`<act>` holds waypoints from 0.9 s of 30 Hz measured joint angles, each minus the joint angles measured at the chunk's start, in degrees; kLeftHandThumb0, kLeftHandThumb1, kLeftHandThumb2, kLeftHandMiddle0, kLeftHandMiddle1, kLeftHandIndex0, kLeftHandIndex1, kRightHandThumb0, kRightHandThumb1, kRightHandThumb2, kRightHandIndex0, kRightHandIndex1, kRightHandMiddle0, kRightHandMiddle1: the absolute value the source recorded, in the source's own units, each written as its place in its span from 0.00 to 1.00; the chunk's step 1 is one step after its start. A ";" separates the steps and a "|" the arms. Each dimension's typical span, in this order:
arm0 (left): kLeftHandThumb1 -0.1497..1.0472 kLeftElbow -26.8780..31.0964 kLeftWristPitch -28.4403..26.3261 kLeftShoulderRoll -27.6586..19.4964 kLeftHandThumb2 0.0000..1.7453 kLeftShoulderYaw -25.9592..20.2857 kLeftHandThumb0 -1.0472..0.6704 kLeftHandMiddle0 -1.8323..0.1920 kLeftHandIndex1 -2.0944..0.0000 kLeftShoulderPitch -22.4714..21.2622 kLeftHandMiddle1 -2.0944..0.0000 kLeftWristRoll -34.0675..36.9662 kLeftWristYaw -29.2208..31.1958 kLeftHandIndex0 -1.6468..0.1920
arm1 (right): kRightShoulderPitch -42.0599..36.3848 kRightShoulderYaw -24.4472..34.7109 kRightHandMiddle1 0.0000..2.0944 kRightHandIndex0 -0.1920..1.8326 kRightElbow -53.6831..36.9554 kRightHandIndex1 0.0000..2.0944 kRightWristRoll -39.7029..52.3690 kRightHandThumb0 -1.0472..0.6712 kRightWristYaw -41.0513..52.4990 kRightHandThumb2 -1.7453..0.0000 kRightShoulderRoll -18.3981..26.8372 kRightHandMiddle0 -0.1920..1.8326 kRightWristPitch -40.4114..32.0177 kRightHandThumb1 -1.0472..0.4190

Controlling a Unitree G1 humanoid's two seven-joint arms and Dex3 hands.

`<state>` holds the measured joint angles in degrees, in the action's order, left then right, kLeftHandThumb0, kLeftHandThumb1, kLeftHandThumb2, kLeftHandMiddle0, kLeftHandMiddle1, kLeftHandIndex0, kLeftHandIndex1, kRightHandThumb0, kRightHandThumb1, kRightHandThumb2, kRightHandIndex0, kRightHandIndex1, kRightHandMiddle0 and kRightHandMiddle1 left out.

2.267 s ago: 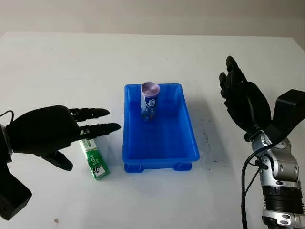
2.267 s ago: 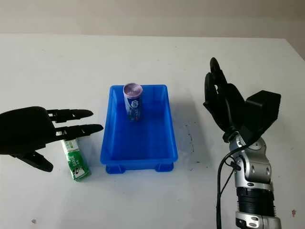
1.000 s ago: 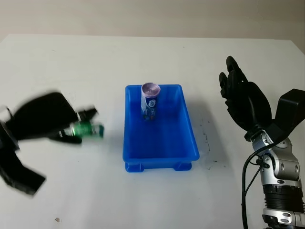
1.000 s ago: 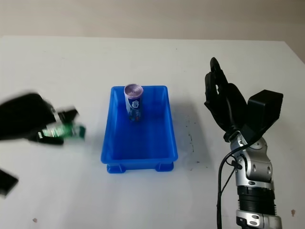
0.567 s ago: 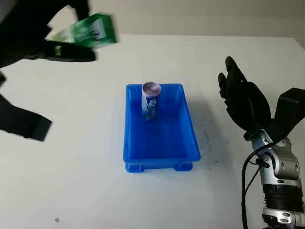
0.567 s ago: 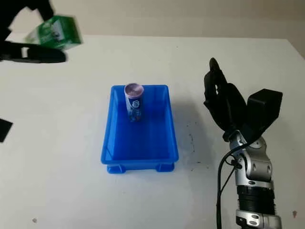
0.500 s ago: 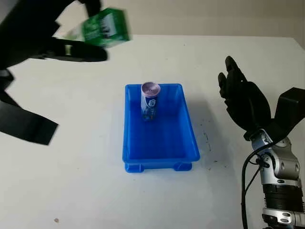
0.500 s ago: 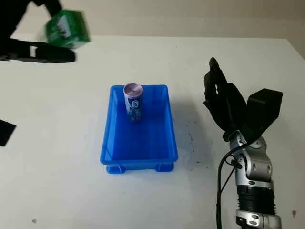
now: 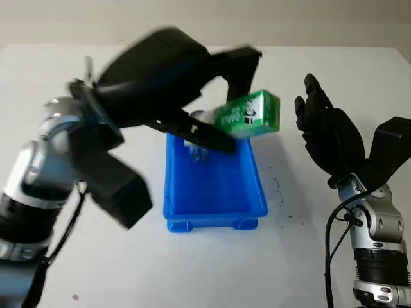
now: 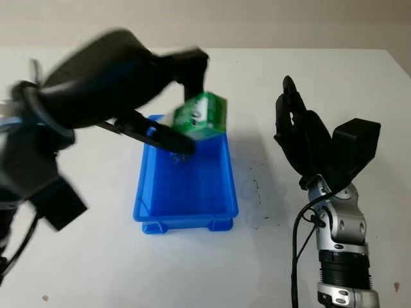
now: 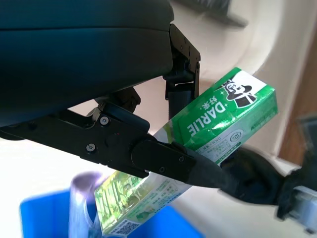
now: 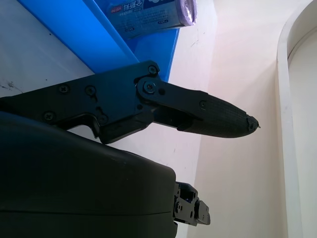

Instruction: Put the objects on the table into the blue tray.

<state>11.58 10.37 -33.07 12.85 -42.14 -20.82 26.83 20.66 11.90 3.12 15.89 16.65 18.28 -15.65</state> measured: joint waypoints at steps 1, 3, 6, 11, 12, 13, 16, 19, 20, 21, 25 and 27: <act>1.00 -0.61 -0.89 0.31 0.12 0.09 0.36 0.59 0.19 0.06 0.15 -0.76 0.04 0.74 | -0.14 0.00 0.00 0.00 -0.29 0.00 0.00 0.18 -0.15 0.61 -0.06 0.00 0.00 0.00; 1.00 -2.06 -2.59 0.83 0.16 0.10 0.35 0.73 0.37 0.11 0.36 -1.43 0.41 0.88 | -0.39 0.02 0.00 0.00 -0.55 0.00 0.00 0.18 -0.32 0.61 -0.08 0.00 0.00 0.00; 1.00 -3.97 -3.81 1.07 0.19 0.20 0.32 0.84 0.66 0.12 0.77 -2.39 1.69 0.97 | -0.66 0.02 0.00 0.00 -0.58 0.00 0.00 0.19 -0.39 0.61 -0.15 0.00 0.02 0.00; 1.00 -6.27 -2.58 1.00 0.20 0.44 0.30 0.91 0.76 0.12 0.94 -6.01 1.39 1.00 | -0.88 -0.01 0.00 0.00 -0.57 0.00 -0.04 0.18 -0.17 0.60 -0.21 0.00 0.40 0.00; 1.00 -6.27 -2.58 0.99 0.20 0.43 0.29 0.91 0.79 0.12 0.95 -6.64 1.36 0.99 | -0.88 -0.01 0.00 0.00 -0.54 0.00 -0.04 0.18 -0.08 0.61 -0.21 0.00 0.54 0.00; 1.00 -6.27 -2.58 0.99 0.20 0.43 0.29 0.91 0.80 0.12 0.96 -7.14 1.31 0.99 | -0.88 -0.01 0.00 0.00 -0.46 0.00 -0.04 0.18 0.05 0.61 -0.21 0.00 0.67 0.00; 1.00 -6.28 -2.45 0.99 0.20 0.35 0.27 0.96 0.87 0.12 0.98 -7.85 0.95 1.00 | -0.88 -0.02 0.00 0.00 0.20 0.00 -0.06 0.18 0.36 0.61 -0.21 0.00 1.12 0.00; 1.00 -6.28 -3.41 1.22 0.20 -0.35 0.27 0.99 0.91 0.12 0.99 -6.48 0.96 1.00 | -0.87 -0.02 0.00 0.00 0.87 0.00 -0.05 0.18 0.81 0.61 -0.21 0.00 1.68 0.00; 1.00 -6.28 -3.71 1.44 0.20 -0.80 0.26 0.99 0.91 0.13 0.99 -5.52 0.95 0.99 | -0.87 -0.02 0.00 0.00 1.04 0.00 -0.05 0.18 0.79 0.61 -0.21 0.00 1.69 0.00; 1.00 -6.26 -4.09 1.96 0.21 -1.42 0.26 0.97 0.90 0.19 0.98 -4.29 0.72 0.98 | -0.87 -0.01 0.00 0.00 1.12 0.00 -0.05 0.18 0.74 0.61 -0.22 0.00 1.68 0.00; 1.00 -6.07 -5.44 4.40 0.23 -4.64 0.25 0.92 0.91 0.21 0.96 0.72 -1.35 0.96 | -0.84 -0.01 0.00 0.00 1.13 0.00 -0.05 0.18 0.28 0.62 -0.36 0.00 1.75 0.00; 1.00 -6.13 -6.20 5.71 0.26 -7.03 0.22 0.93 0.92 0.12 0.97 4.22 -2.82 0.97 | -0.82 -0.01 0.00 0.00 1.14 0.00 -0.05 0.18 0.25 0.62 -0.41 0.00 1.85 0.00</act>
<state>5.45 4.18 -27.36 5.83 -42.02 -16.60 24.00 19.84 11.89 4.26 15.85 16.90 17.87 -13.80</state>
